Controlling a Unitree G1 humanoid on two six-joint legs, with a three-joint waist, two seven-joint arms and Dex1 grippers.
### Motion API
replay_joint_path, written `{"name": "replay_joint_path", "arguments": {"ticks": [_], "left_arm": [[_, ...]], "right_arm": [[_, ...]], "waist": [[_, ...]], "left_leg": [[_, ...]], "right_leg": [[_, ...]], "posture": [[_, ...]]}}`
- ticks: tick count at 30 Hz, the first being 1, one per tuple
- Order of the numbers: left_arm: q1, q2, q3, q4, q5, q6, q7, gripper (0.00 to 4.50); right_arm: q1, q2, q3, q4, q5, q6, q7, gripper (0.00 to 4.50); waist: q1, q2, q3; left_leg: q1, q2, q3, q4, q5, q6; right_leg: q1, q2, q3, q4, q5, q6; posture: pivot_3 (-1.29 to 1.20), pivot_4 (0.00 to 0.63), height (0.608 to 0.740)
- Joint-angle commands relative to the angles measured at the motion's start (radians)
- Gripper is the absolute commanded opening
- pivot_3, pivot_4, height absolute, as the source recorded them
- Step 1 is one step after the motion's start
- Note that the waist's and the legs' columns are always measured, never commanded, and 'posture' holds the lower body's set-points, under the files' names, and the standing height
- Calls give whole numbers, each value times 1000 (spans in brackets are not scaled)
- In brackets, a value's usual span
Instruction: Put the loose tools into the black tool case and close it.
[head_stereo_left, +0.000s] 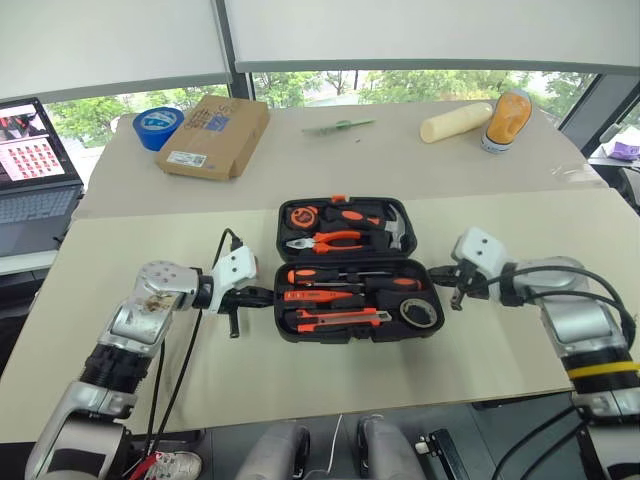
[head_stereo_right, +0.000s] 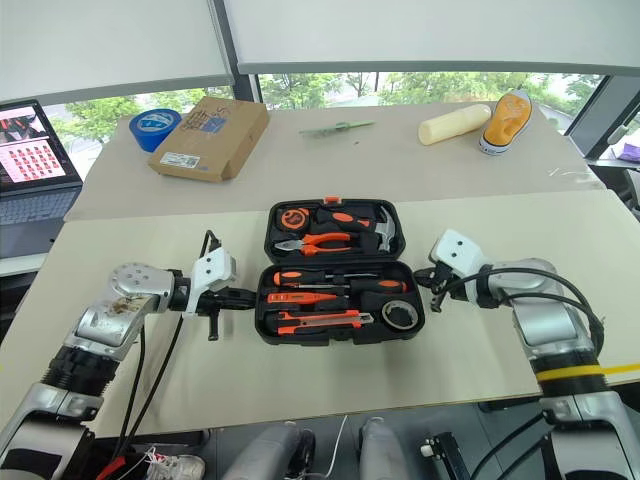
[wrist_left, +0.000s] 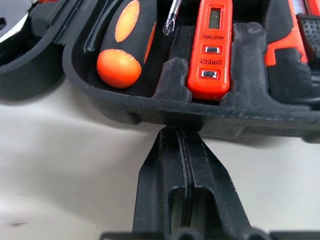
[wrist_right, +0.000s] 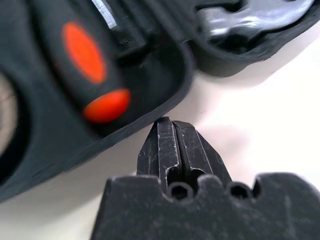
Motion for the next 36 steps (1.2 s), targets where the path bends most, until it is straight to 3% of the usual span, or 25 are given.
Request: {"name": "replay_joint_path", "arguments": {"ticks": [1, 7, 16, 25, 36], "left_arm": [[38, 8, 12, -148, -77, 26, -28, 38], [155, 77, 12, -215, -44, -13, -25, 38], [179, 170, 52, -88, 0, -127, -13, 38], [-9, 62, 43, 7, -16, -68, 61, 38], [106, 90, 33, -200, -112, 58, -11, 38]], "right_arm": [[63, -11, -15, -159, 71, 6, 40, 0], [187, -50, -63, -234, 71, 20, 8, 0], [240, -107, -117, -150, 38, -28, -24, 0], [112, -85, -67, -78, 38, -38, -33, 0], [117, -72, -48, -213, 109, 15, 13, 0]], "waist": [[0, 0, 0], [2, 0, 0], [11, 0, 0], [12, 0, 0], [10, 0, 0]], "left_leg": [[0, 0, 0, 0, 0, 0], [1, 1, 0, 0, 0, 0], [9, 1, 0, -1, -2, -2], [13, 1, 0, 0, -2, -1], [12, 1, 0, 0, -2, 1]], "right_leg": [[1, 0, 0, 0, 0, 0], [1, -1, 1, 0, 0, 0], [11, -1, 0, -2, 0, 0], [16, 0, -1, -3, 0, 0], [14, 0, -1, -4, 0, 0]], "posture": [[0, 150, 735], [0, 150, 735], [0, 150, 735], [0, 150, 735], [0, 150, 735]]}}
